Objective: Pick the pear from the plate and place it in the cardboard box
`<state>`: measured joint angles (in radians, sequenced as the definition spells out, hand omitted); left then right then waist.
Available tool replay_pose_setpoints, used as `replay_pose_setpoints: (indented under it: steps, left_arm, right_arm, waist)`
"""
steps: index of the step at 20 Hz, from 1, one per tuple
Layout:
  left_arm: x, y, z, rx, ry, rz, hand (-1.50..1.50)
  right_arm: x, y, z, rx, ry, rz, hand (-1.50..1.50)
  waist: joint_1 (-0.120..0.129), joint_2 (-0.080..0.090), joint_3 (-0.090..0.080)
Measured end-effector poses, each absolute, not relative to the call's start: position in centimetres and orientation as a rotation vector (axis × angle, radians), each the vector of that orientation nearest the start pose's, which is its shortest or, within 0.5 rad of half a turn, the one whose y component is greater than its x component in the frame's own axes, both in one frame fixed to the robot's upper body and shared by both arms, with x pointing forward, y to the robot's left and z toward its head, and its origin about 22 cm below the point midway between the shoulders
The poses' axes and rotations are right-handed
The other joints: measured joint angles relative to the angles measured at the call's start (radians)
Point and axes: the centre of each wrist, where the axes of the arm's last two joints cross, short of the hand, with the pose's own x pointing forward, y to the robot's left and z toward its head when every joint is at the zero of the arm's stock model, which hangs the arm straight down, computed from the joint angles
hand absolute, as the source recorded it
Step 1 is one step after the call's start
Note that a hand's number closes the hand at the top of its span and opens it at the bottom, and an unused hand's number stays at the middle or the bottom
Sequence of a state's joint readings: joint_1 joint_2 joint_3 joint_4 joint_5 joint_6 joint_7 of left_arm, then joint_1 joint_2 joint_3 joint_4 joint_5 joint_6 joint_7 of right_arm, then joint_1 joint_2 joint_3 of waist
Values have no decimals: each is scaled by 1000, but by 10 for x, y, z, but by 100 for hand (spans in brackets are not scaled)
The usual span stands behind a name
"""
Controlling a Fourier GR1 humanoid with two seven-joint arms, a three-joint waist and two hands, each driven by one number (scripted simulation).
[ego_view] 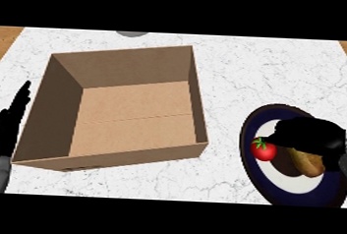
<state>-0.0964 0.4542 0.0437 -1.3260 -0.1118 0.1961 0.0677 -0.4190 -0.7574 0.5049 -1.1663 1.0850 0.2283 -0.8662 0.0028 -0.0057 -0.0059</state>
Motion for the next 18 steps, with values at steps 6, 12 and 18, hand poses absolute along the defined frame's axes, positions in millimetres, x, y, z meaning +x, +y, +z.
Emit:
replay_pose_setpoints:
  steps: [6, 12, 18]
  left_arm:
    - [261, 358, 18, 644, -1371, -212, 0]
    - [258, 363, 17, 652, -1366, -207, 0]
    - [243, 381, 9, 717, -1290, -150, 0]
  right_arm:
    - [322, -328, 43, 358, 1836, -3035, 150]
    - [330, -318, 46, 512, 2037, -2858, 150]
    - [309, -328, 14, 1245, 2514, -2837, 150]
  waist:
    - [1, -3, -4]
    - [-6, -1, 1]
    - [-129, -42, -2]
